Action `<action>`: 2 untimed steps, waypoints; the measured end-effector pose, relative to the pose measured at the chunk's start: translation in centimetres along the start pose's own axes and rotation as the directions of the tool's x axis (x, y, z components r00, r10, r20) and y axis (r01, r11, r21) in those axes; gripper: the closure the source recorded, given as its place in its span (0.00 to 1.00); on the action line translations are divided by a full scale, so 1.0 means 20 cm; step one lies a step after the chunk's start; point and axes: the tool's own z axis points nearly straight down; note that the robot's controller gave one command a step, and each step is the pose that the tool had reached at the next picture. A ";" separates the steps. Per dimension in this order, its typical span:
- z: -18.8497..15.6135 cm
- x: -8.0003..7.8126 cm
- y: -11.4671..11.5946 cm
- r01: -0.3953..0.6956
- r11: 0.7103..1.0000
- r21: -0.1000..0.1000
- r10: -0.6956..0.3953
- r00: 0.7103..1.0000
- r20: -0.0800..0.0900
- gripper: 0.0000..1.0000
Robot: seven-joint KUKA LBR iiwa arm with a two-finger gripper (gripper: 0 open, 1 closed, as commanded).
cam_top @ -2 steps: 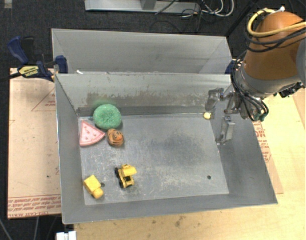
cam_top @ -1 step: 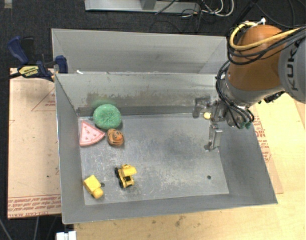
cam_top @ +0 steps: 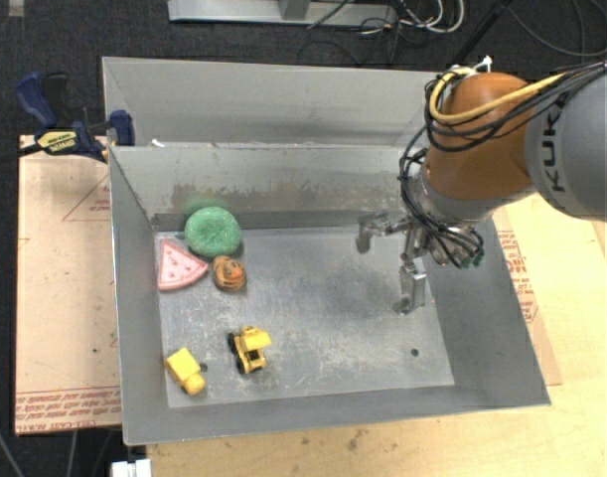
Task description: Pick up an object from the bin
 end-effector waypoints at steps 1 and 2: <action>0.22 -0.07 0.14 0.314 0.950 0.002 -0.314 0.950 0.003 0.00; 0.33 -0.07 0.24 0.440 0.898 -0.003 -0.440 0.898 -0.002 0.00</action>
Offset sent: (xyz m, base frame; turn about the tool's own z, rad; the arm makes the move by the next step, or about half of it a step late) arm -0.0052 0.0791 -0.0707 -0.0744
